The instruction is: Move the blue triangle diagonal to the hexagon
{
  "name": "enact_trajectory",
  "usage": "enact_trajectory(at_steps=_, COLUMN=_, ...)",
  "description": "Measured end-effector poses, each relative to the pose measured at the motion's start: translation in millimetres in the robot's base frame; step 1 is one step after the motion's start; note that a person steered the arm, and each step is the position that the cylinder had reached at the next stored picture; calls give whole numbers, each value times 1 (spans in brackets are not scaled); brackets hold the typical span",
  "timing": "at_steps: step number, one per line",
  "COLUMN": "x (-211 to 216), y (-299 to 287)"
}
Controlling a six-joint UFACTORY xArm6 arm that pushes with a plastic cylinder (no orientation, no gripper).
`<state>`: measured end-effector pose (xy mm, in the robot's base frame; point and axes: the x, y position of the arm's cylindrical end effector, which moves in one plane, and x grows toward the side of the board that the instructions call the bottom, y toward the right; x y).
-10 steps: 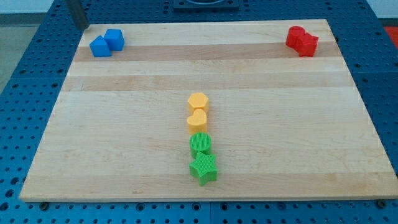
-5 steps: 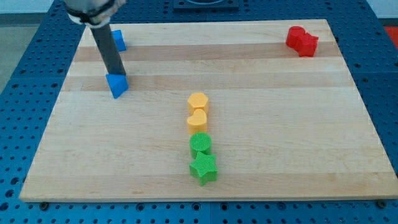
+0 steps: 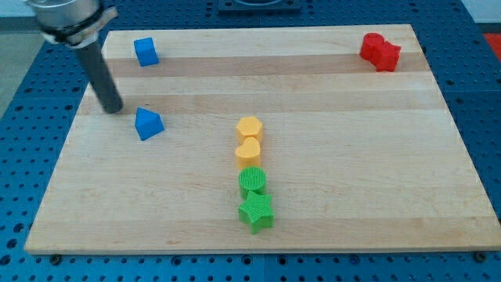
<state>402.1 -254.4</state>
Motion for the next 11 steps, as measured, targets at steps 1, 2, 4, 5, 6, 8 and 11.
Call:
enact_trajectory(at_steps=1, x=44, y=-16)
enact_trajectory(at_steps=2, x=51, y=7)
enact_trajectory(at_steps=4, x=21, y=59)
enact_trajectory(at_steps=5, x=16, y=79)
enact_trajectory(at_steps=6, x=16, y=89)
enact_trajectory(at_steps=8, x=39, y=68)
enact_trajectory(at_steps=11, x=54, y=118)
